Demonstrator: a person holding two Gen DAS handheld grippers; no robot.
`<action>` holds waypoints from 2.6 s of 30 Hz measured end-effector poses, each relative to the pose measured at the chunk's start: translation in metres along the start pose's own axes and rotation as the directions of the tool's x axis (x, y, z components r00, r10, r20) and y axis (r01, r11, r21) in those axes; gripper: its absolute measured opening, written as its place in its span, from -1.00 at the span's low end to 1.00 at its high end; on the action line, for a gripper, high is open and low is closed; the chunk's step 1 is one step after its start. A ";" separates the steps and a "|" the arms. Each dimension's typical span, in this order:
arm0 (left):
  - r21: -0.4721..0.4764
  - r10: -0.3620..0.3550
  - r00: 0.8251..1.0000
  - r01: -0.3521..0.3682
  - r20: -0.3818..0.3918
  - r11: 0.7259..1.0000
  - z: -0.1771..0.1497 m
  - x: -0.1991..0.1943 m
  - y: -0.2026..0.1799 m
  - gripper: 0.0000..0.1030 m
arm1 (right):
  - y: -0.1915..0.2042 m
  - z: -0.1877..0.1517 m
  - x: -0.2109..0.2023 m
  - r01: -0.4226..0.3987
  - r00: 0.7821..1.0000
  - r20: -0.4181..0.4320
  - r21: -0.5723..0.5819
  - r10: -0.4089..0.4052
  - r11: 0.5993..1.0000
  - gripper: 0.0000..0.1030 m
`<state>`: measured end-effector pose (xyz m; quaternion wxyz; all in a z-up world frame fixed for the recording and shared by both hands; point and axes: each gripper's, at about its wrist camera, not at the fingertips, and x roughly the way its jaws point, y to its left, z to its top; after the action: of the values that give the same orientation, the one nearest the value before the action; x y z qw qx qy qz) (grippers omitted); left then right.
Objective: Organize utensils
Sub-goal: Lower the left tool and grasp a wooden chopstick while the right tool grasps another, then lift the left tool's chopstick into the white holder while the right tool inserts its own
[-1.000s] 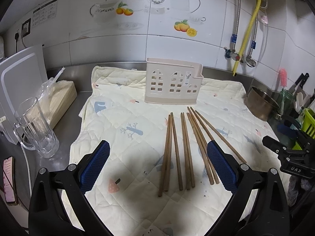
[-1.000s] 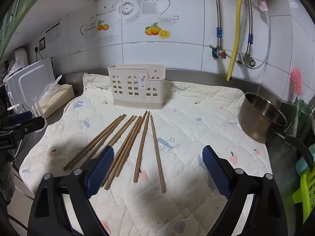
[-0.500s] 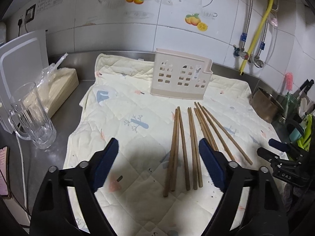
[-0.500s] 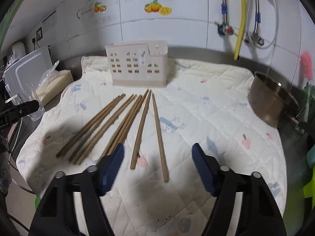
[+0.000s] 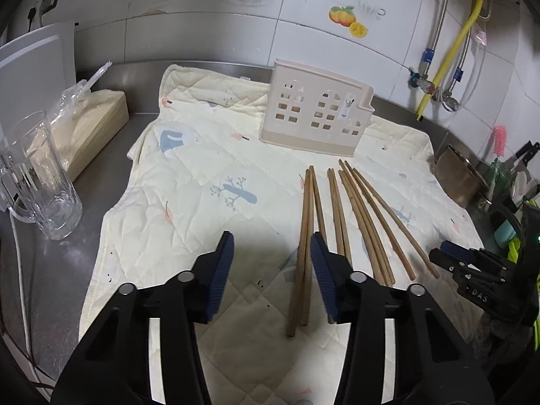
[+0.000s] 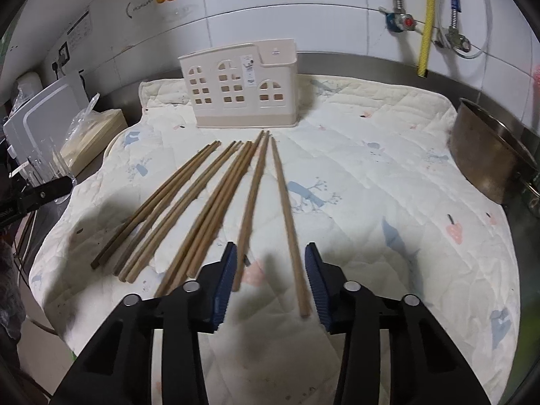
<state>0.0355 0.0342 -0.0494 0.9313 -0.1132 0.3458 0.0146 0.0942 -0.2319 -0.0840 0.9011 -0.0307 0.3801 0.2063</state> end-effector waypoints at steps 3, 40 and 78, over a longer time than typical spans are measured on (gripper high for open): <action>0.001 -0.015 1.000 0.015 -0.011 1.000 -0.001 0.004 0.000 -0.24 | 0.006 0.004 0.005 -0.015 1.000 -0.005 -0.005 0.015 1.000 -0.39; 0.068 -0.069 0.973 0.086 -0.222 0.994 -0.019 0.076 -0.018 -0.77 | 0.018 0.011 0.058 -0.008 0.995 -0.101 -0.032 0.005 0.999 -0.84; 0.190 -0.111 0.994 0.114 -0.022 0.975 0.105 0.032 -0.043 -0.90 | 0.019 0.153 -0.029 -0.013 0.981 0.186 -0.190 0.049 0.982 -0.86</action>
<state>0.1318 0.0141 0.0150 0.9352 -0.0428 0.3440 -0.0720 0.1714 -0.1927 0.0462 0.9229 -0.0900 0.2716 0.2575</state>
